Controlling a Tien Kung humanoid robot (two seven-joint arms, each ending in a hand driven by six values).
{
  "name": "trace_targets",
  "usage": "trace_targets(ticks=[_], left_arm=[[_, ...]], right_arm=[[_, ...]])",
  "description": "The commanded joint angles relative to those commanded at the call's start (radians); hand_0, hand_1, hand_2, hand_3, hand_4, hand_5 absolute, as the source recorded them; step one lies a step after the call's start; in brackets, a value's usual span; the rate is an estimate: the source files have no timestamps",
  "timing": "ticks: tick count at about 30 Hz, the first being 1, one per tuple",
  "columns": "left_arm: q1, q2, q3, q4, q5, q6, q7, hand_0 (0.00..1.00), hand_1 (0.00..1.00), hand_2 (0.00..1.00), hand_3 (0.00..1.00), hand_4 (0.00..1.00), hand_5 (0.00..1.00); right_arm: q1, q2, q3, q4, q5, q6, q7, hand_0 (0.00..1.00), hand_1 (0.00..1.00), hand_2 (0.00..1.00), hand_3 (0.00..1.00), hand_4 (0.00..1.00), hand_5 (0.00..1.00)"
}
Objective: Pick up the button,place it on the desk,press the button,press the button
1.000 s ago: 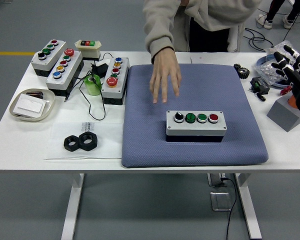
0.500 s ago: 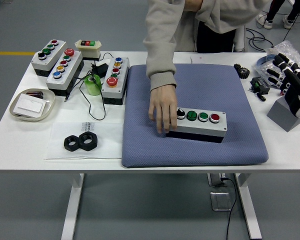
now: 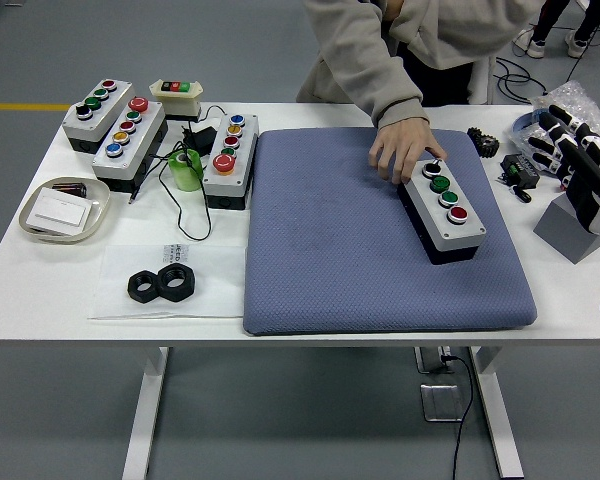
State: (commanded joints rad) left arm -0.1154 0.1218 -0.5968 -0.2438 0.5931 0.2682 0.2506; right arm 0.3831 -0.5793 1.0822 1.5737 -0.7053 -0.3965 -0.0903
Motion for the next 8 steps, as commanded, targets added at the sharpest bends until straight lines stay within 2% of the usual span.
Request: trace_targets(ticks=[8], left_arm=[[-0.002, 0.0, 0.006, 0.0, -0.01, 0.002, -0.003, 0.692, 0.668, 0.775, 0.81, 0.73, 0.998]], right_arm=[[0.006, 0.002, -0.006, 0.006, -0.036, 0.0, -0.008, 0.953, 0.877, 0.941, 0.947, 0.715, 0.601]])
